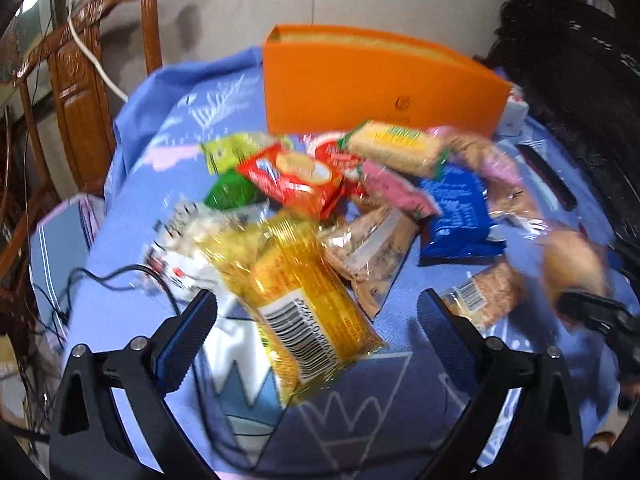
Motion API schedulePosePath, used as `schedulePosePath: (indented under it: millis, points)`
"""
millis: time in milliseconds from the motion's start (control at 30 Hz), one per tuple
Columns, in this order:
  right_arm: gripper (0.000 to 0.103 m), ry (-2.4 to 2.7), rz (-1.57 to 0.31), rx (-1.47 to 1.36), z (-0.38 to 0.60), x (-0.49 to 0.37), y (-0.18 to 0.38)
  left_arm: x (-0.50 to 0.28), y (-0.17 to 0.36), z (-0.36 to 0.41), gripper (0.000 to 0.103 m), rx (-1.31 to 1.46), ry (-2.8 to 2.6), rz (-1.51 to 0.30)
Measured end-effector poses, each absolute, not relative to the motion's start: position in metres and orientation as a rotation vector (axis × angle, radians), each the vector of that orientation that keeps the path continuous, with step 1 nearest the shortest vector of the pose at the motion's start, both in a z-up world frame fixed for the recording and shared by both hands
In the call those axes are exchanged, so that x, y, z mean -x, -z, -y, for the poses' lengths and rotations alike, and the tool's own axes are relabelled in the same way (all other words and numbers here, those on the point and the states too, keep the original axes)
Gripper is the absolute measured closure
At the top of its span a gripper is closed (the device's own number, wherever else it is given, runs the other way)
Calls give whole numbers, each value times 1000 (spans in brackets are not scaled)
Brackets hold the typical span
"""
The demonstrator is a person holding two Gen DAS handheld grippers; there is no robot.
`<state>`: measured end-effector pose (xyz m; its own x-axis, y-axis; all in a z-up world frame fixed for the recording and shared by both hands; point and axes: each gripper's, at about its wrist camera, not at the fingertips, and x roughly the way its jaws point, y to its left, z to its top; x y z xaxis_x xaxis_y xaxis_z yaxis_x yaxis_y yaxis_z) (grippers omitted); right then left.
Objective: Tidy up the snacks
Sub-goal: 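Grasp the barcoded bread loaf with the right gripper while the left grasps a yellow bread pack, then carry both packs over the orange box and open both grippers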
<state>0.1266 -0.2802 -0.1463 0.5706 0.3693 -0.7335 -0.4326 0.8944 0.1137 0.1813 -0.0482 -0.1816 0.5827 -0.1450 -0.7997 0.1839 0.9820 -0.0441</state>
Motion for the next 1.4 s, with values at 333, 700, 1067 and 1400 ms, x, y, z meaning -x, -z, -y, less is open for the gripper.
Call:
schedulePosePath:
  millis: [333, 700, 1067, 1400]
  points:
    - [50, -439, -852, -55, 292, -120, 159, -195, 215, 46, 47, 10, 136, -1001]
    - [50, -415, -812, -101, 298, -113, 153, -165, 176, 30, 59, 14, 209, -876]
    - [50, -400, -730, -128, 296, -114, 123, -144, 100, 17, 59, 6, 291, -712]
    - [50, -327, -597, -186, 319, -178, 57, -218, 19, 31, 59, -13, 387, -583]
